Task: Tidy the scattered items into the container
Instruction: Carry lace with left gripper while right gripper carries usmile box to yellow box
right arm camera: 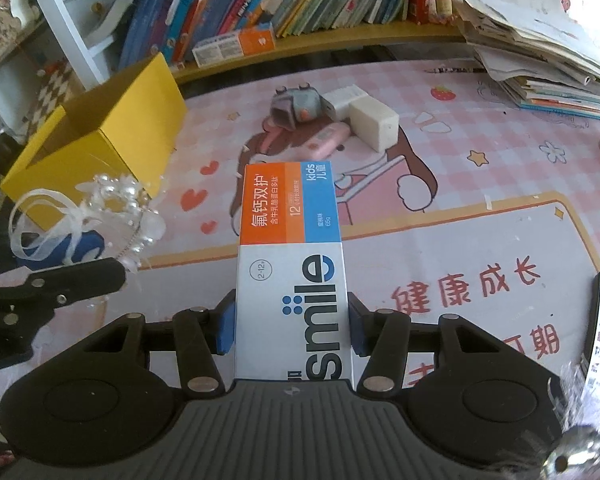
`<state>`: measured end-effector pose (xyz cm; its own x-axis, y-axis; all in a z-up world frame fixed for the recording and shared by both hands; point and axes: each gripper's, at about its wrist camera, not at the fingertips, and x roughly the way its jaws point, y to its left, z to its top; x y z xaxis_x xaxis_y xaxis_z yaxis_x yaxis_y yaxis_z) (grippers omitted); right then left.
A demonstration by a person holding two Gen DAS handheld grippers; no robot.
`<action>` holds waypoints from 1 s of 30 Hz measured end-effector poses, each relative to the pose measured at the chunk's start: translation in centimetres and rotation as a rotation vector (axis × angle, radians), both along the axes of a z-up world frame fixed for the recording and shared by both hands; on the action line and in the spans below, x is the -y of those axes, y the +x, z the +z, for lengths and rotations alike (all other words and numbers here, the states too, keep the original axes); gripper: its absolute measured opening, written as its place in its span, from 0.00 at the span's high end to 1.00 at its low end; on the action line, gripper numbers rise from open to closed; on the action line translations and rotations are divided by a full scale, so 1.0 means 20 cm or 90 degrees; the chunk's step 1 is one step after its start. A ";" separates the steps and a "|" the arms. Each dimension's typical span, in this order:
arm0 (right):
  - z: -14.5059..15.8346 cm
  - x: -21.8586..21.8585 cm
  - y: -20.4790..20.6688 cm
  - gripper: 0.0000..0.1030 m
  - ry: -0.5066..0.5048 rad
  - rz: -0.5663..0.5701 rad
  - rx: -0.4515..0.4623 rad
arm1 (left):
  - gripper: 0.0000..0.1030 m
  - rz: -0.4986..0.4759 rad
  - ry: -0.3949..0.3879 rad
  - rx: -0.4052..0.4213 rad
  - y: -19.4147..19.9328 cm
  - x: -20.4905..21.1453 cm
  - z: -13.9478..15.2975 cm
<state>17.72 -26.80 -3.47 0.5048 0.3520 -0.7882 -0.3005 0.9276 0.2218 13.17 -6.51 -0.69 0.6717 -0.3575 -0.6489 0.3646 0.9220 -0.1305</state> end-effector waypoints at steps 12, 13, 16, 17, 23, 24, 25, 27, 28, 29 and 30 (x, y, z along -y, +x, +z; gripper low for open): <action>0.10 -0.19 -0.09 0.51 0.039 0.008 0.016 | 0.68 0.000 -0.011 0.036 -0.08 -0.18 0.06; 0.11 -0.21 -0.10 0.51 0.043 0.011 0.017 | 0.68 0.005 -0.013 0.040 -0.09 -0.21 0.06; 0.15 -0.28 -0.10 0.51 0.057 0.022 0.019 | 0.68 0.021 -0.021 0.050 -0.11 -0.30 0.09; 0.16 -0.31 -0.10 0.51 0.062 0.026 0.020 | 0.68 0.027 -0.022 0.054 -0.12 -0.33 0.10; 0.22 -0.49 -0.08 0.51 0.081 0.062 0.027 | 0.68 0.064 -0.026 0.079 -0.16 -0.52 0.15; 0.23 -0.52 -0.08 0.51 0.083 0.070 0.029 | 0.68 0.071 -0.025 0.084 -0.16 -0.55 0.17; 0.24 -0.55 -0.07 0.51 0.085 0.077 0.030 | 0.68 0.077 -0.024 0.088 -0.17 -0.58 0.17; 0.27 -0.61 -0.06 0.51 0.090 0.091 0.033 | 0.68 0.090 -0.022 0.097 -0.18 -0.63 0.19; 0.28 -0.65 -0.06 0.51 0.093 0.098 0.034 | 0.68 0.095 -0.021 0.100 -0.18 -0.65 0.20; 0.29 -0.68 -0.05 0.51 0.095 0.105 0.036 | 0.68 0.100 -0.020 0.104 -0.18 -0.68 0.20; 0.30 -0.71 -0.05 0.51 0.097 0.112 0.037 | 0.68 0.106 -0.019 0.108 -0.18 -0.70 0.21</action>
<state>16.74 -12.67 2.51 0.4686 0.5509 -0.6906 -0.4710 0.8172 0.3322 9.52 7.56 3.53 0.8210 -0.2501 -0.5132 0.2272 0.9678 -0.1082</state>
